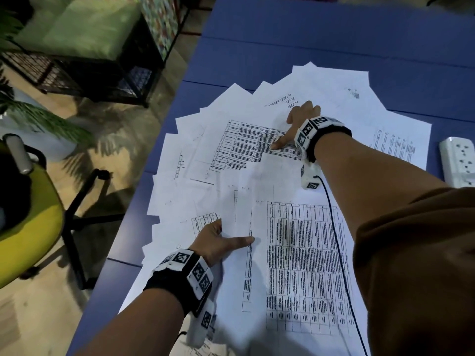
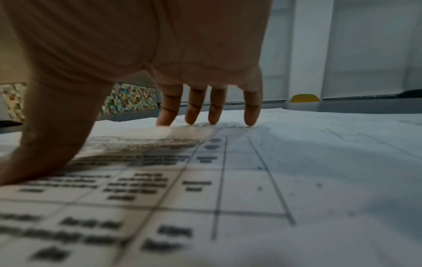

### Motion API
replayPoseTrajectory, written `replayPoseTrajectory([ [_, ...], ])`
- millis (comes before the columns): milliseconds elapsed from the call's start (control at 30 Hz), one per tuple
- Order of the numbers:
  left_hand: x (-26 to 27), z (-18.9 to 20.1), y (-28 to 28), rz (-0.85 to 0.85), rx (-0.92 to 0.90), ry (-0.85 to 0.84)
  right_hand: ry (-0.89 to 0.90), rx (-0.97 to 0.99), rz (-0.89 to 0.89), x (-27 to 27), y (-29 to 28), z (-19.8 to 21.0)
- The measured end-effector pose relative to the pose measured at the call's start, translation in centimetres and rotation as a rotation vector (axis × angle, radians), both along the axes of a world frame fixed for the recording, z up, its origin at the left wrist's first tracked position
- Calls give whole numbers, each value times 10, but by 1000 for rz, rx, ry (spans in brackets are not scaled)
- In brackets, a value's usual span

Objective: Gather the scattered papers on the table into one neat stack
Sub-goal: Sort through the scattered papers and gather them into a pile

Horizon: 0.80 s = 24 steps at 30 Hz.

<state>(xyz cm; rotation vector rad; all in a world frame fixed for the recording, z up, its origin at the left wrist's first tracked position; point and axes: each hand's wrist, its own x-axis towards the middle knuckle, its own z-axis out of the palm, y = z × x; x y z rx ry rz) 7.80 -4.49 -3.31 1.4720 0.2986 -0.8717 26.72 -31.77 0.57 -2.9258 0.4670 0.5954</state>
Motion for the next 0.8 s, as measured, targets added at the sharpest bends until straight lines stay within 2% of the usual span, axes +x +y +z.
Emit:
replayPoseTrajectory([
  [133, 0, 1, 0, 4, -8, 1, 38, -57, 75, 1, 1, 3],
  [233, 0, 1, 0, 24, -2, 1, 38, 65, 71, 5, 0, 5],
  [367, -1, 2, -1, 30, 14, -16, -159, 170, 77, 1, 2, 32],
  [533, -8, 16, -6, 84, 5, -45, -675, 233, -51, -33, 6, 107],
  [633, -10, 15, -5, 108, 4, -29, -918, 344, -214, -73, -3, 144],
  [700, -6, 13, 0, 65, 15, -10, -934, 417, -329, -106, -18, 148],
  [800, -2, 9, 8, 5, 50, -31, -777, 466, -511, -162, -35, 111],
])
